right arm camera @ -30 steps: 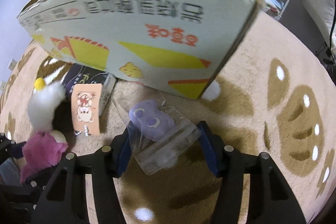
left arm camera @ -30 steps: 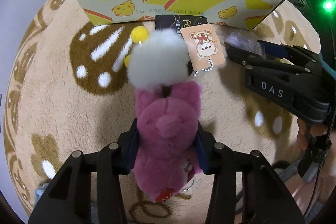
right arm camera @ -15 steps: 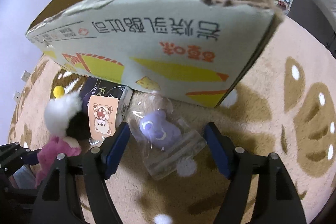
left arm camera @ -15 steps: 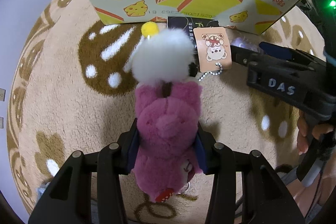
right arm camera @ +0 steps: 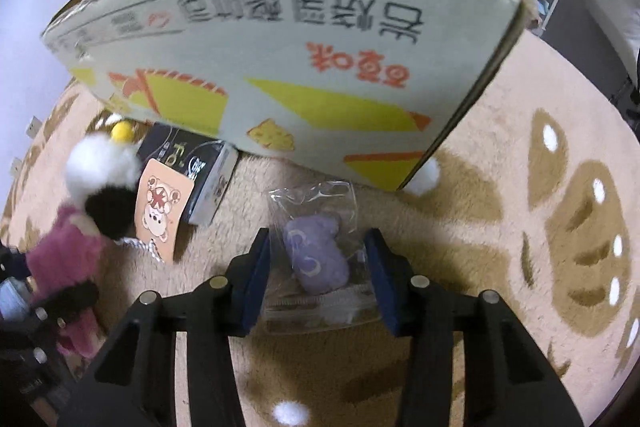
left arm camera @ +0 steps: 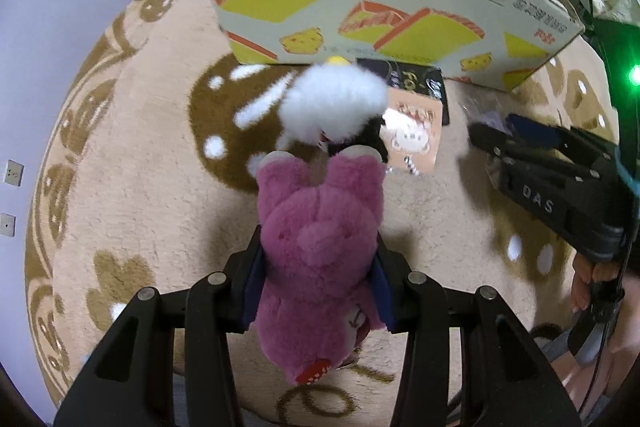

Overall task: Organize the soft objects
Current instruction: 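Lift pink bear and bagged keychain and carry both over the box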

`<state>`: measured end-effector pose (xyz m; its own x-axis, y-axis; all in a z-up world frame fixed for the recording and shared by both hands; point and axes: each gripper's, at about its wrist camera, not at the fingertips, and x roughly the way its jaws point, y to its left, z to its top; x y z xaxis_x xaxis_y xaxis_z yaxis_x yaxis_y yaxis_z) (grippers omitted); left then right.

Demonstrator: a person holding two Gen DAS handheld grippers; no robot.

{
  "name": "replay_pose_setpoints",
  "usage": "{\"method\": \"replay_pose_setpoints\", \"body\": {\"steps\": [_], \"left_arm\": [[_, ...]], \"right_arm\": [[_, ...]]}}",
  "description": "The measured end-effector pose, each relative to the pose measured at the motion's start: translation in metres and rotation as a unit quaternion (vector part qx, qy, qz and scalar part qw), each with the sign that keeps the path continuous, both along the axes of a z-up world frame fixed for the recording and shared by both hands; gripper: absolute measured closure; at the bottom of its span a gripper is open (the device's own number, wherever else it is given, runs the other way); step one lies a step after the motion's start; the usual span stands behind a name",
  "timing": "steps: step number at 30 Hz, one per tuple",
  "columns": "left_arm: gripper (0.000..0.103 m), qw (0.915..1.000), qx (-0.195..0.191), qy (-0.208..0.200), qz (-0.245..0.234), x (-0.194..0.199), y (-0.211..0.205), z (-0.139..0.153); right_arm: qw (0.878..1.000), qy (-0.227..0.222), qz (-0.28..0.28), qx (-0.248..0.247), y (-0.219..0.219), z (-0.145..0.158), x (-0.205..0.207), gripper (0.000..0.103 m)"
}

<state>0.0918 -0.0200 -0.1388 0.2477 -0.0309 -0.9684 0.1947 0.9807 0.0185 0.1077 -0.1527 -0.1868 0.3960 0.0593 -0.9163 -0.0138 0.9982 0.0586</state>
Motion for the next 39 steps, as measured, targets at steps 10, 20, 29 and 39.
{"method": "replay_pose_setpoints", "body": {"steps": [10,20,29,39], "left_arm": [[0.059,0.9984,-0.003,-0.054,0.012,-0.007,0.007,0.022],[0.059,0.9886,0.009,-0.150,0.011,-0.019,0.001,0.062],[0.059,0.9723,-0.006,-0.232,0.027,-0.023,0.012,0.096],[0.059,0.9525,-0.008,-0.304,0.010,-0.016,0.006,0.122]], "right_arm": [[0.999,-0.020,-0.004,0.024,0.006,0.016,-0.025,0.058],[0.994,-0.092,-0.009,0.062,0.005,0.091,-0.039,0.058],[0.982,-0.170,-0.002,0.082,-0.017,0.110,-0.047,0.058],[0.969,-0.231,-0.002,0.081,-0.017,0.133,-0.044,0.057]]}}
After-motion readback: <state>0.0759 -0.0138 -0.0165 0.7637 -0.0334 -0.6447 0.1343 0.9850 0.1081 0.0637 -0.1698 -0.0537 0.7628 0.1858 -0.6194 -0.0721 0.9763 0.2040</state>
